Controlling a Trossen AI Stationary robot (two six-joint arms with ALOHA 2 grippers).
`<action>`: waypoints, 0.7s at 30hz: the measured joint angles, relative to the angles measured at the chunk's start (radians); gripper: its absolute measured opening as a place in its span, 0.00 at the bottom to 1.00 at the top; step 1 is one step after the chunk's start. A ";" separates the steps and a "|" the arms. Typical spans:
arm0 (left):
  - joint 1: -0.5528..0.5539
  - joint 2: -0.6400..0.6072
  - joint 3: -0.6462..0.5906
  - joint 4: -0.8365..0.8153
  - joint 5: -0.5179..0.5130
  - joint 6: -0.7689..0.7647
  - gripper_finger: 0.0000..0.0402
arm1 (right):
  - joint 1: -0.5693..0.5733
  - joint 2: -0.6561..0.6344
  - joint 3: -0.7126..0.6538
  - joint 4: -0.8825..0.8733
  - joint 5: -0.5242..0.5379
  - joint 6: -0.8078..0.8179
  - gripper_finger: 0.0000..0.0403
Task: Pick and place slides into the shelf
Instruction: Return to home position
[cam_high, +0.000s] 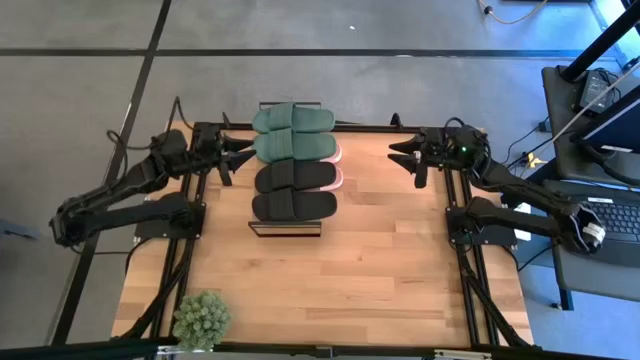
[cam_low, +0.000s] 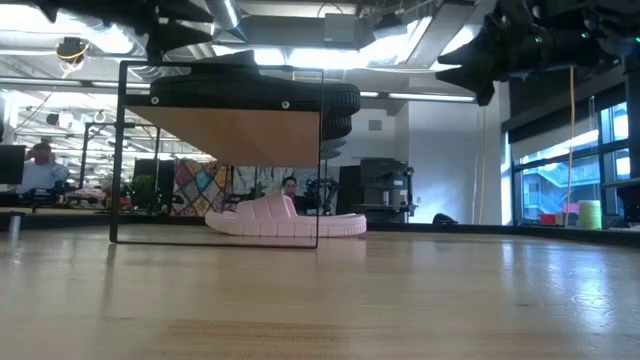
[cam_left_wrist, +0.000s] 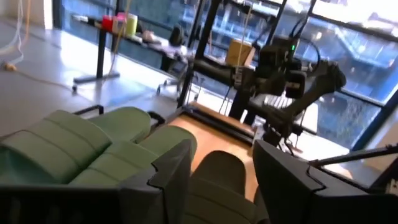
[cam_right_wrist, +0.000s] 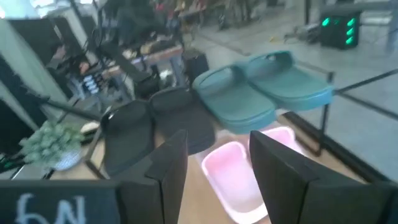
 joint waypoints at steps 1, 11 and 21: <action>0.000 -0.026 -0.034 0.030 -0.003 -0.002 0.41 | -0.006 -0.016 -0.020 0.024 0.003 0.004 0.43; 0.000 -0.270 -0.206 0.090 -0.031 0.049 0.41 | -0.043 -0.114 -0.288 0.401 0.002 0.149 0.43; 0.000 -0.315 -0.228 0.071 -0.030 0.125 0.41 | -0.042 -0.138 -0.410 0.554 0.063 0.039 0.43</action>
